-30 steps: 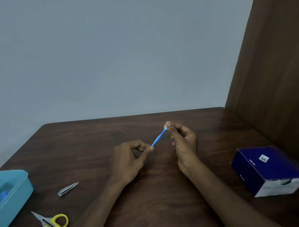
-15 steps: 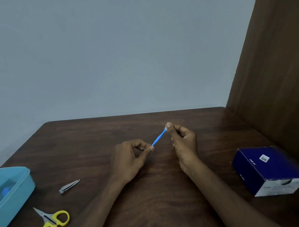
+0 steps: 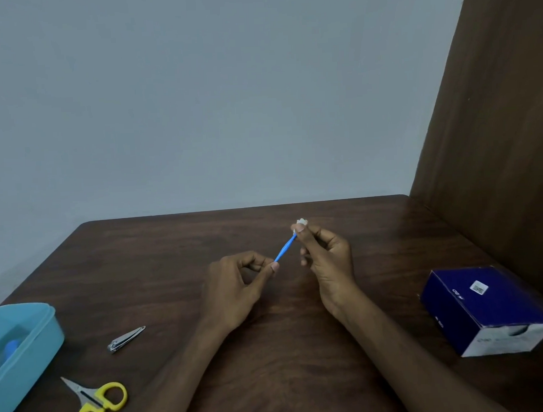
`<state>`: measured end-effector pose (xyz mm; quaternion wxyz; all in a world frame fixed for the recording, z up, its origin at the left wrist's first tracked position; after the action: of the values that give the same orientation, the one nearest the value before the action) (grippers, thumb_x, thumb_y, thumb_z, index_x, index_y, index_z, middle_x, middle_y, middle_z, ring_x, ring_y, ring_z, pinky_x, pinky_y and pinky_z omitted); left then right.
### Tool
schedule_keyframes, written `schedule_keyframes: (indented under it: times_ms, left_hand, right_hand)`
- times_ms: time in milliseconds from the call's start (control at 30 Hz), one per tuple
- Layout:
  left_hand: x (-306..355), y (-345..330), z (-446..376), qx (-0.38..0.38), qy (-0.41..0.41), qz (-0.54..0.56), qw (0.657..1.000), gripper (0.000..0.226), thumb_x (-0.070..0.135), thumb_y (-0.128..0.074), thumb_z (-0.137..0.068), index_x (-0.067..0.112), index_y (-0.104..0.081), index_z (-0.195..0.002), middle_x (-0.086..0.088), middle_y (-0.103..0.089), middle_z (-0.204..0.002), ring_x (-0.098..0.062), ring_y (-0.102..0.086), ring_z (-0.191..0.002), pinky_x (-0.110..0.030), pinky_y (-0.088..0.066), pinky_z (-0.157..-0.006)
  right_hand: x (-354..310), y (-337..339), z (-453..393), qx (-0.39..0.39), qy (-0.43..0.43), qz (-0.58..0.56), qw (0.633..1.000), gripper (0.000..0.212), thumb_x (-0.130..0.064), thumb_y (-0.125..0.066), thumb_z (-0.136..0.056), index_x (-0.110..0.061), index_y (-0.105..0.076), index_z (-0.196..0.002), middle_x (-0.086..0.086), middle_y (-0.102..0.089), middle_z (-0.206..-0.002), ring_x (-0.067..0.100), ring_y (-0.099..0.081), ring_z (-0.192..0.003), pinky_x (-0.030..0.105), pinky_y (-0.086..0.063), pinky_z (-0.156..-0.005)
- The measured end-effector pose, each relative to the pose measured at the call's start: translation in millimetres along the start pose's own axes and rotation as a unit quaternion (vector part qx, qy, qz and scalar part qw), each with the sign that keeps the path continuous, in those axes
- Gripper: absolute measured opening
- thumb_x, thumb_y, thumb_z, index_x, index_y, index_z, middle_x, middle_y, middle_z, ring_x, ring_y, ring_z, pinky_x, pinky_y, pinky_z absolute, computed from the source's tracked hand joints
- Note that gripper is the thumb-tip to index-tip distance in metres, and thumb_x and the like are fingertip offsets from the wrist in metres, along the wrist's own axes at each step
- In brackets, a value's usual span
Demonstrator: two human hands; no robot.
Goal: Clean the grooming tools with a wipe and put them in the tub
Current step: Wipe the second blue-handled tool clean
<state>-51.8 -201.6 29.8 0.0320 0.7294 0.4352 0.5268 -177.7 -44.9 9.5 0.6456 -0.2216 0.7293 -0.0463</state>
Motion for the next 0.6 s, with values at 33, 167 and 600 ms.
schedule_keyframes:
  times_ms: [33, 167, 600]
  left_hand:
    - [-0.2, -0.1, 0.0, -0.001, -0.001, 0.002, 1.000, 0.010, 0.043, -0.082, -0.093, 0.038, -0.081, -0.084, 0.018, -0.073, -0.062, -0.003, -0.065, -0.047, -0.037, -0.058, -0.057]
    - [-0.4, -0.1, 0.0, 0.000, -0.001, 0.003, 1.000, 0.011, 0.041, -0.082, -0.093, 0.038, -0.081, -0.083, 0.019, -0.074, -0.064, -0.003, -0.065, -0.048, -0.036, -0.057, -0.057]
    - [-8.6, 0.7, -3.4, 0.026, 0.003, 0.032, 0.999, 0.011, 0.040, -0.084, -0.092, 0.038, -0.082, -0.081, 0.019, -0.077, -0.074, -0.002, -0.065, -0.050, -0.035, -0.056, -0.055]
  right_hand:
    - [-0.9, 1.7, -0.4, 0.010, 0.002, -0.014, 1.000, 0.017, -0.026, -0.084, -0.090, -0.011, -0.086, -0.099, 0.003, -0.062, -0.077, 0.008, -0.046, -0.060, 0.026, -0.042, -0.056]
    - [-2.1, 4.6, -2.2, 0.017, -0.007, -0.048, 0.999, 0.022, -0.027, -0.085, -0.088, -0.011, -0.086, -0.102, 0.005, -0.062, -0.079, 0.007, -0.046, -0.061, 0.025, -0.042, -0.056]
    - [0.1, 8.8, -2.3, 0.048, -0.023, -0.083, 0.995, 0.013, -0.022, -0.077, -0.096, -0.012, -0.083, -0.101, -0.002, -0.079, -0.085, 0.006, -0.051, -0.062, 0.023, -0.044, -0.057]
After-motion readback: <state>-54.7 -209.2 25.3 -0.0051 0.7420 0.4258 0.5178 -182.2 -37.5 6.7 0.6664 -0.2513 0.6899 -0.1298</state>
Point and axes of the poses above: each hand's wrist, its own z-axis away from the middle knuckle, its own y-axis out of the back of the hand, x = y × z, the point moved 7 cm from there along -z, towards the middle knuckle
